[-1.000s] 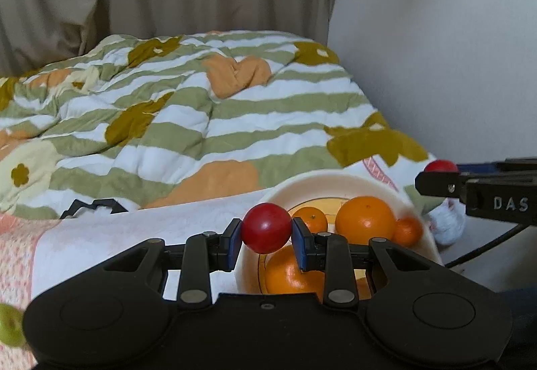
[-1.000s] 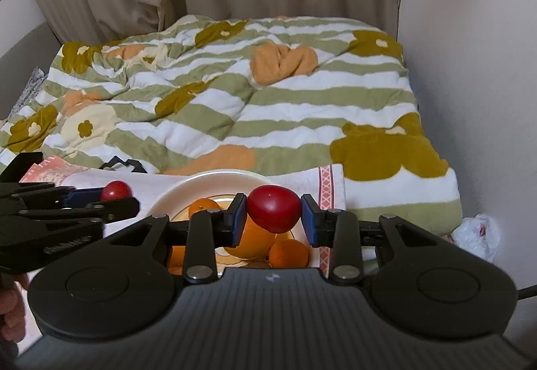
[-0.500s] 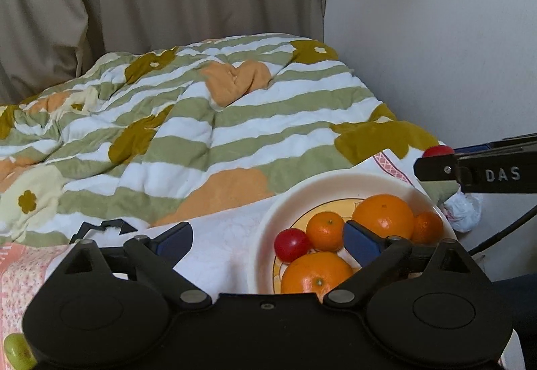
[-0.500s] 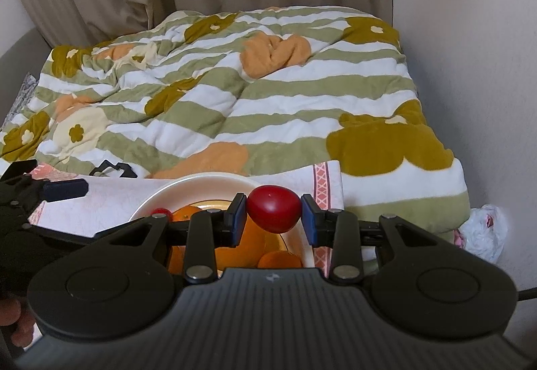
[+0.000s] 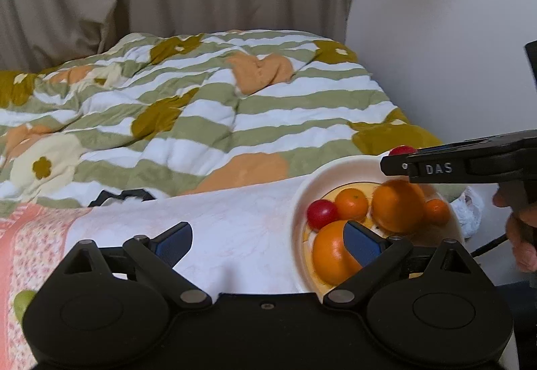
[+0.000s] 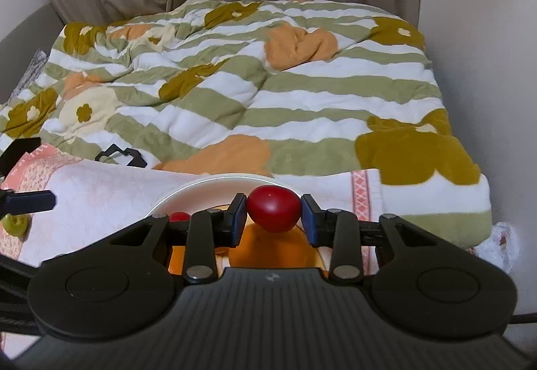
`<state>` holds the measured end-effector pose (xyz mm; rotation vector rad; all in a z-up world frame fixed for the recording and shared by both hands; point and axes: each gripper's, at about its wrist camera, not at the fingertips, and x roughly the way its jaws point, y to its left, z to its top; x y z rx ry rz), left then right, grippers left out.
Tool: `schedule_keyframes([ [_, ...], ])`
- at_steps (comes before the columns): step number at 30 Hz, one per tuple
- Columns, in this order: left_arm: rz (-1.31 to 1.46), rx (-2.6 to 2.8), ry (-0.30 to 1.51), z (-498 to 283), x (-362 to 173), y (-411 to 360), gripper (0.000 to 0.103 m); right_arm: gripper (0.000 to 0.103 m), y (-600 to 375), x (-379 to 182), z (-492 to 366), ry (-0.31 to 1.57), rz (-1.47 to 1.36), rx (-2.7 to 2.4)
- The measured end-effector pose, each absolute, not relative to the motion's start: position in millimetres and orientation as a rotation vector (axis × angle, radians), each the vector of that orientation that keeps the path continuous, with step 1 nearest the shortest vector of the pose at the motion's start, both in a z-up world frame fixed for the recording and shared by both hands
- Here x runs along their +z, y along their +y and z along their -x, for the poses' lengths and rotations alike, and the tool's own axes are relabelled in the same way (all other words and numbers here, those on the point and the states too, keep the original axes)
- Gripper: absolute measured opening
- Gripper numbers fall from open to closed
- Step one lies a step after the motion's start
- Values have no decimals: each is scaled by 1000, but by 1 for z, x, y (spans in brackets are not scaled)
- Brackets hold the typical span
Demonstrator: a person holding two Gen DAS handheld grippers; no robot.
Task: Organize fruits
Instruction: 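Lower the cherry tomato into the white bowl and open the right tool, then withdraw both tools from the bowl toward the two green apples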
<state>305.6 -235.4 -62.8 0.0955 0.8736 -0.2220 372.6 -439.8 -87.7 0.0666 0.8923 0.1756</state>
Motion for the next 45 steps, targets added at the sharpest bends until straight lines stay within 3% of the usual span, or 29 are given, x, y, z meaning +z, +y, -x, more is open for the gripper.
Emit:
schedule_keyframes([
  [12,-65,-155,875,-289,-63,-213,99,52,-418,-112,-388,896,-24,220],
  [13,-64,-151,875,-287,-62,-212,99,56,-418,-111,-387,888,-25,222],
  [15,-63,-145,874,-284,-62,-210,99,83,-418,-108,-382,869,-23,221],
  [17,-61,-140,872,-280,-60,-208,99,103,-418,-101,-376,833,-22,208],
  [45,-25,-14,716,-152,14,-134,103,103,-405,7,-228,708,-34,163],
])
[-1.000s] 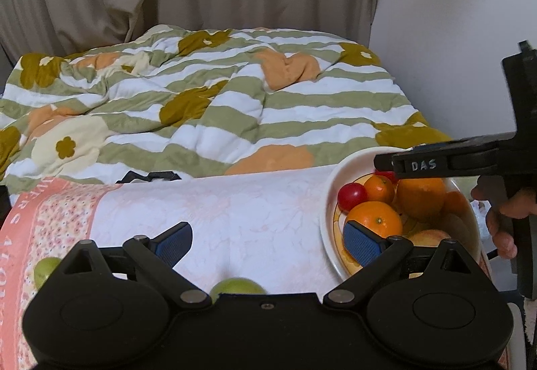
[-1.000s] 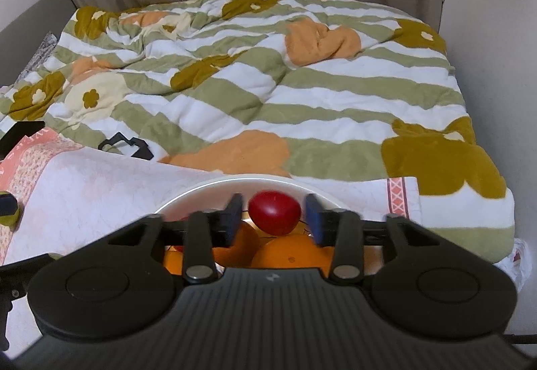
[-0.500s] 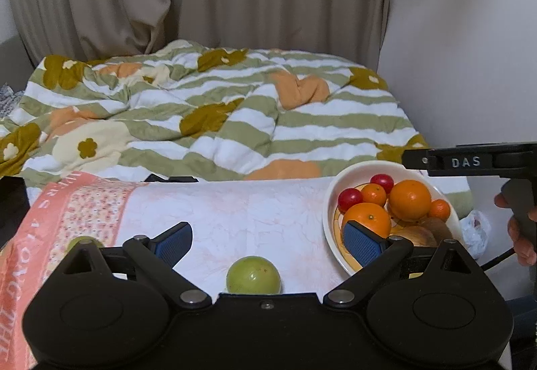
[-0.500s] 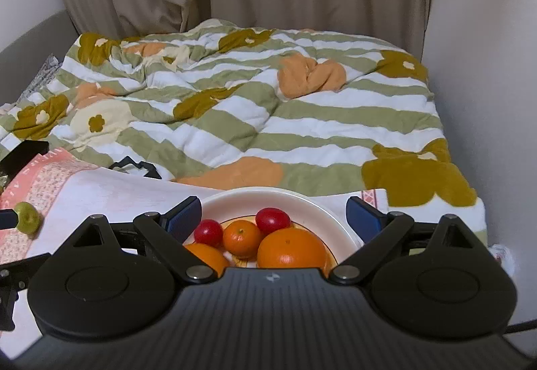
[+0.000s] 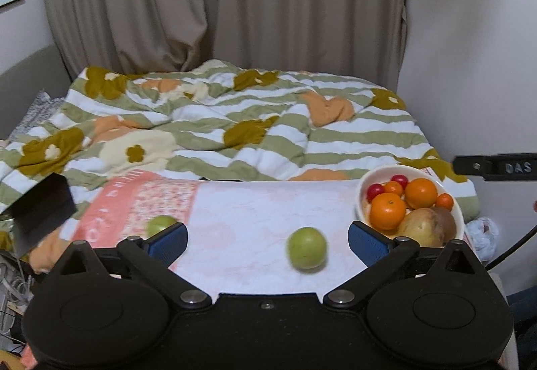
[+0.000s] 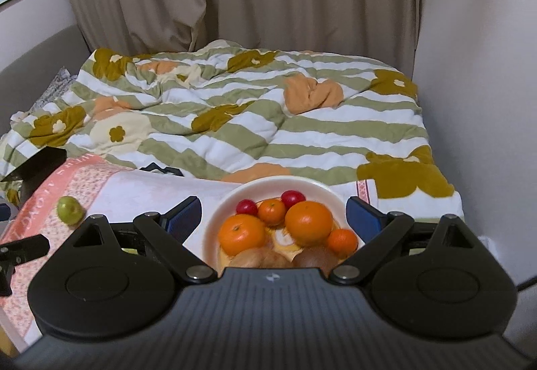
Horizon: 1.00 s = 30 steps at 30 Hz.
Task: Organize fruits
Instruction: 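Withdraw both tools from the bowl toward the two green apples, then grasp a green apple with the left tool while the right tool grasps the other green apple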
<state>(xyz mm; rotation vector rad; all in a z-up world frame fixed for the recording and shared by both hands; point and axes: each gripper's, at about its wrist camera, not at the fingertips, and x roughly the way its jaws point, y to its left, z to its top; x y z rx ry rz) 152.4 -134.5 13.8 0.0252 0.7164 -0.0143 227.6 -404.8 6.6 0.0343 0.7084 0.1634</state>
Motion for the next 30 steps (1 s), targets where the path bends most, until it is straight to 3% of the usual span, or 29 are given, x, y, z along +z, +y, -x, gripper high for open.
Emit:
schedule_keyframes([
  [15,-50,-108,716,-146,8,-8,103,103,-307,11,-153,714,-73,8],
  [30,-56,-190,791,-214,-30,47,103,103,-218,-30,-182,794,-42,-29],
])
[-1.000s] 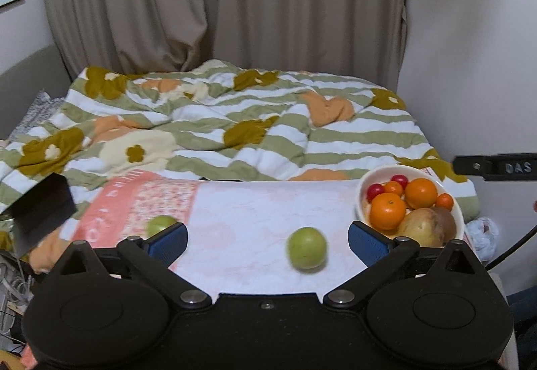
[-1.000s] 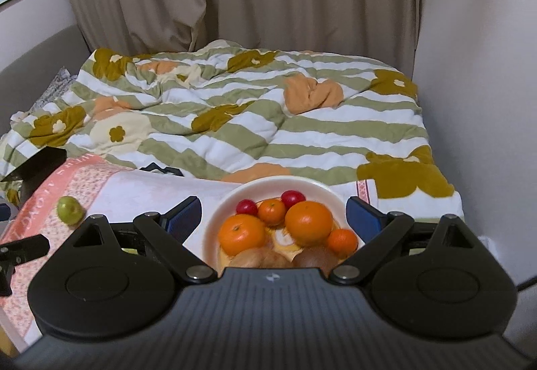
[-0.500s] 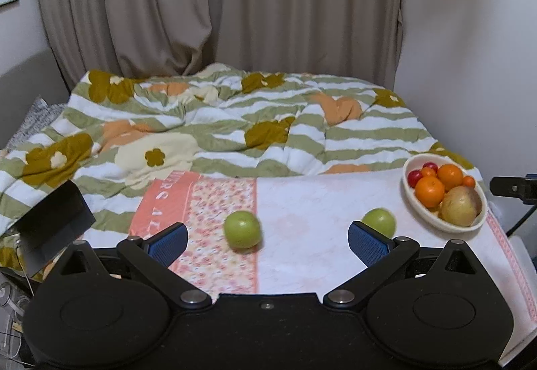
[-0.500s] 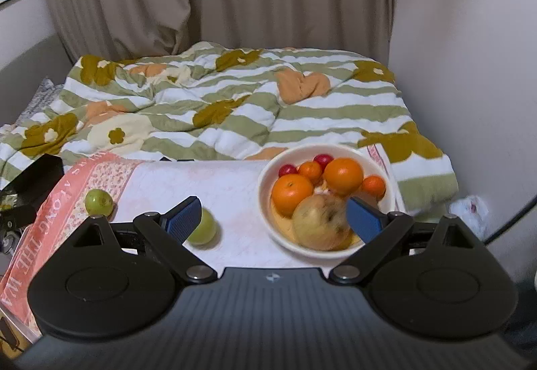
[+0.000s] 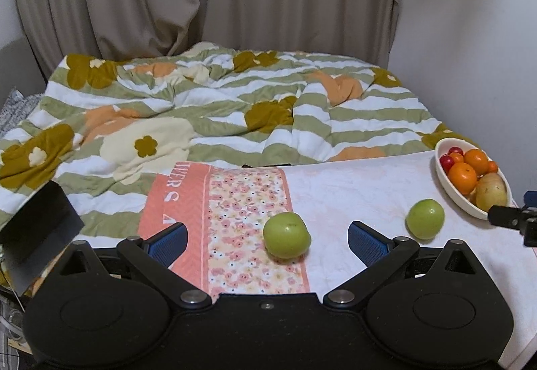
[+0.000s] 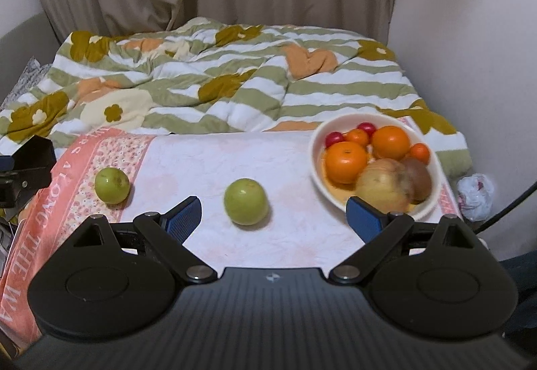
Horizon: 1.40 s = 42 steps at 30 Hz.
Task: Organize fruits
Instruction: 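Grasp a green apple with the left tool while the right tool grasps the other green apple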
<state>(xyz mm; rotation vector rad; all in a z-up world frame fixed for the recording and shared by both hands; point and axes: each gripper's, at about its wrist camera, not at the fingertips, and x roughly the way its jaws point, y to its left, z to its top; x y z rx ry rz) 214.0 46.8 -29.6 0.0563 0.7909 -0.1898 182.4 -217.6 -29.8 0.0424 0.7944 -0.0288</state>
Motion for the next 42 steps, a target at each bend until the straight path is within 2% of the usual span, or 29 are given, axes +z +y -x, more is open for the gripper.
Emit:
schedule_keyframes([
  [5,-40,-200,836,-240,-48,42,102,103,-208,-53,-215,837,-42,-8],
  [9,-8,-202,919,-260,-66,37,94,103,-209,-73,-240,888,-54,-4],
  [11,16,-202,954,-268,-76,36,93,103,-212,-82,-250,914,-72,2],
  [15,68,-179,1012,-283,-92,33,81,103,-212,-100,-265,964,-78,15],
  [18,136,-159,1041,-290,-99,34,78,103,-211,-112,-272,995,-74,29],
  [24,202,-138,1087,-297,-109,35,57,103,-210,-126,-280,1022,-80,50],
  [29,209,-141,1081,-295,-110,34,54,103,-208,-129,-282,1022,-78,62],
  [34,182,-145,1078,-290,-109,32,54,97,-208,-131,-284,1019,-77,66],
  [36,180,-148,1080,-286,-109,32,54,86,-208,-133,-286,1023,-75,74],
  [41,167,-149,1082,-275,-108,36,54,79,-207,-133,-287,1015,-71,72],
  [42,168,-147,1082,-273,-108,37,54,70,-206,-134,-287,1012,-70,72],
])
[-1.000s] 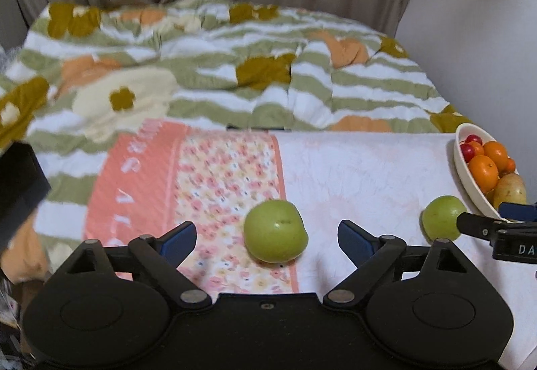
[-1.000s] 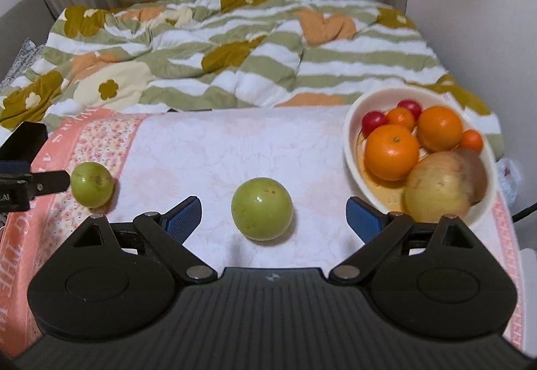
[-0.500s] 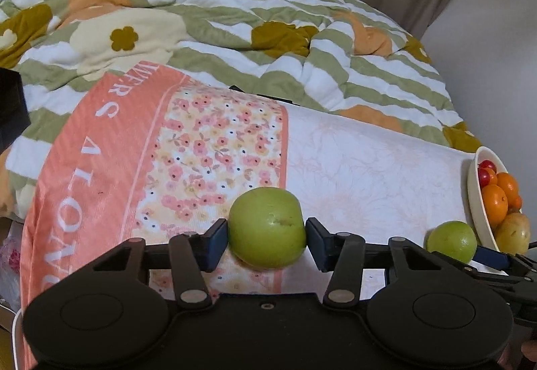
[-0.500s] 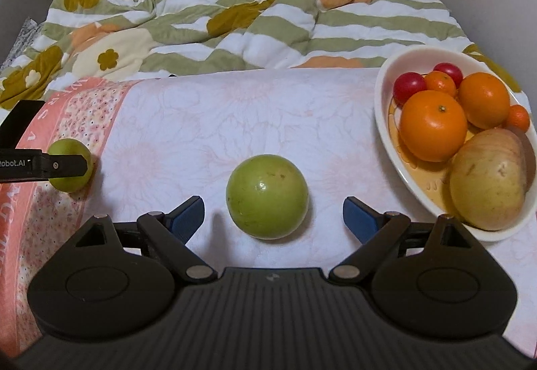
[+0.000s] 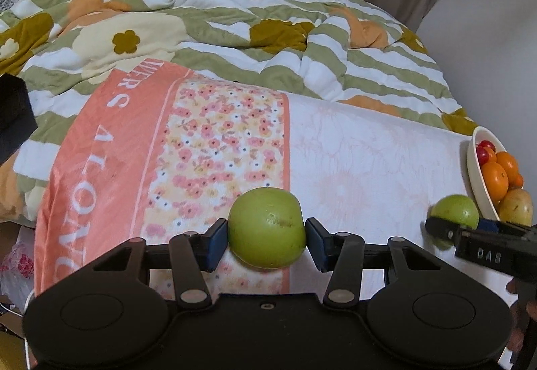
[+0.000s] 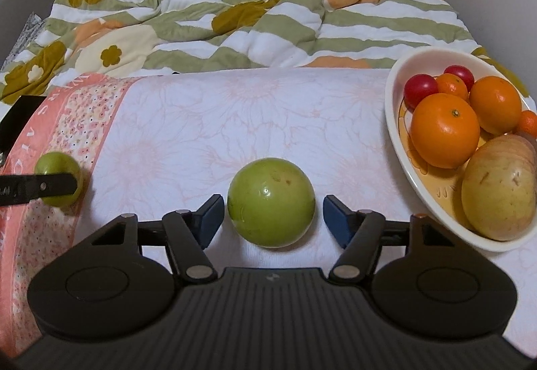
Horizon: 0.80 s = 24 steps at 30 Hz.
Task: Organize fruits
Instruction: 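Grasp a green apple with the left tool while the right tool grasps the other green apple, then lower the green apple into the white bowl with the left tool while the right tool carries its apple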
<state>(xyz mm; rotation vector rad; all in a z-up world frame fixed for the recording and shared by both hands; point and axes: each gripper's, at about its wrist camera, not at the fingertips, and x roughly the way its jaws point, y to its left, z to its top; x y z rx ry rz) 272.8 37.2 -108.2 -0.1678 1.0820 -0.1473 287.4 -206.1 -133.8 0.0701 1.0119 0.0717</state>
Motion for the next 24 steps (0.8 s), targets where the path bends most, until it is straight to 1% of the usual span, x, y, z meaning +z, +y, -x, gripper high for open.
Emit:
schedule_keyframes([
  [1,168,-146,1082,-271,-108,38,54,69,-206,-134,-288,1012,-73,79],
  [12,155,-183,1035,-236,-84,42,54,69,-202,-113,-263,970,-85,72],
  [24,121,-284,904,-191,-42,36,54,69,-199,-65,-190,871,-118,1],
])
